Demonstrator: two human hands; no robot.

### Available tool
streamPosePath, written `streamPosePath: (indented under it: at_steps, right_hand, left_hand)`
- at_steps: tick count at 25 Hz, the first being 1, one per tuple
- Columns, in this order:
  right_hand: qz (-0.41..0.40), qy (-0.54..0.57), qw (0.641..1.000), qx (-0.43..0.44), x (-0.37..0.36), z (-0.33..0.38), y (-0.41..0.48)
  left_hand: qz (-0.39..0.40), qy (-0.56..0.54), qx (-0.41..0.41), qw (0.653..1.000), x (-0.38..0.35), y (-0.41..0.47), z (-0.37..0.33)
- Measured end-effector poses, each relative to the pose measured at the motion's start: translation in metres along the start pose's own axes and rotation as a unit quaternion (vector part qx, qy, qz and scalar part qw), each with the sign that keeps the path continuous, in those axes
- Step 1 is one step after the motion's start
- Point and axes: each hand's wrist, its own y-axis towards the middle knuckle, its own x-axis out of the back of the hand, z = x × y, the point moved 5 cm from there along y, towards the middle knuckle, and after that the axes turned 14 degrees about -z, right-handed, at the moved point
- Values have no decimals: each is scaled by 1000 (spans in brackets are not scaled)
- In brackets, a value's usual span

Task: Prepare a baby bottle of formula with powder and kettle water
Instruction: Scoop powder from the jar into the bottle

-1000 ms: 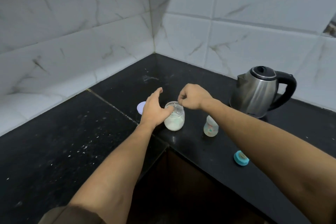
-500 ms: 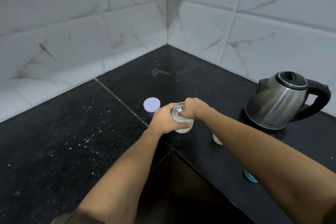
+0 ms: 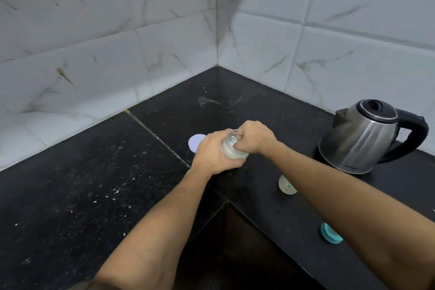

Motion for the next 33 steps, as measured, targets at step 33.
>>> streamPosePath:
  at_steps: [33]
  right_hand:
    - [-65, 375, 905, -191, 21, -25, -11]
  left_hand:
    - [-77, 28, 5, 997, 37, 6, -13]
